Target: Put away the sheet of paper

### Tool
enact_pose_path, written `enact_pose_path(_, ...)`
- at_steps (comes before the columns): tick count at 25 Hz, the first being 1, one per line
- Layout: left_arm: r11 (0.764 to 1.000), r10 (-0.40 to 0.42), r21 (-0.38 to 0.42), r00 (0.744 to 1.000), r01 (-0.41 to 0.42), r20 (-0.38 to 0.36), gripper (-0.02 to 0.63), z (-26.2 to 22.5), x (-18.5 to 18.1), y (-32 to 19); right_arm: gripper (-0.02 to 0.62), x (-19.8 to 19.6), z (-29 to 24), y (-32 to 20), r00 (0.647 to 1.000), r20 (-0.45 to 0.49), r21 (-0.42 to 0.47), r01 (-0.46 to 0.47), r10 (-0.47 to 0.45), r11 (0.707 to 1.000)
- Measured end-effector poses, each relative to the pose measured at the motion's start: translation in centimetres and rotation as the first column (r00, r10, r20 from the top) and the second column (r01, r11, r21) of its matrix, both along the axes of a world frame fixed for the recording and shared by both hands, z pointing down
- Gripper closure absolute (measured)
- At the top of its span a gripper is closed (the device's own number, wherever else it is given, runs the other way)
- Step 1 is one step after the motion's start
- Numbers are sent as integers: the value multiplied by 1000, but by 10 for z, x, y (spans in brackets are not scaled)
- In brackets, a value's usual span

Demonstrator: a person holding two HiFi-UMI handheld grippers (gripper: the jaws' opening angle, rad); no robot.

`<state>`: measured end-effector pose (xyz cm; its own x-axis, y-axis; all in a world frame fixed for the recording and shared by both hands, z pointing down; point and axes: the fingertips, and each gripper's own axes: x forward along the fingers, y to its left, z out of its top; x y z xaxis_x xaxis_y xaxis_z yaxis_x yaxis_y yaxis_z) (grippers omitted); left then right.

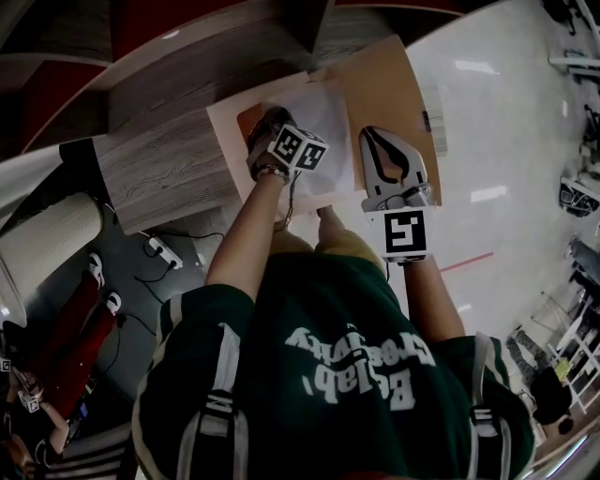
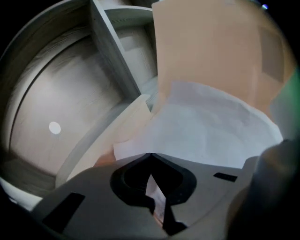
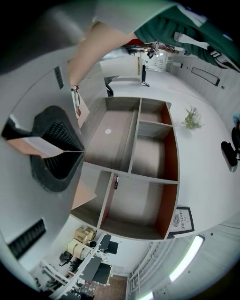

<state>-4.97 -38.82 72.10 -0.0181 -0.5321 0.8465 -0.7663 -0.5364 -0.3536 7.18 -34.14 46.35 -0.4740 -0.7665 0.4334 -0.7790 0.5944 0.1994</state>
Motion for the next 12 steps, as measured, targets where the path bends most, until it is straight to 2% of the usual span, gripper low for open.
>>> enact_pose_path(3,1000,-12,-13,1000,12,16,588,-2,3,1,560,2,-1,3,1000,2,-5,5,-5,1000)
enact_pose_path(6,1000,9,29,1000,-9,10,588,-17,11,0,560,3,-4,4,1000,13,2,3,-3,1000)
enact_pose_path(9,988,124,95,992,-122,-23,588,-37,42,2,560,5,-5,1,1000,17,12,-4,4,1000)
enact_pose_path(12,959,267,117,961,-257,-73,588,-44,82,16,560,6,-3,1,1000,5,9,-5,5,1000)
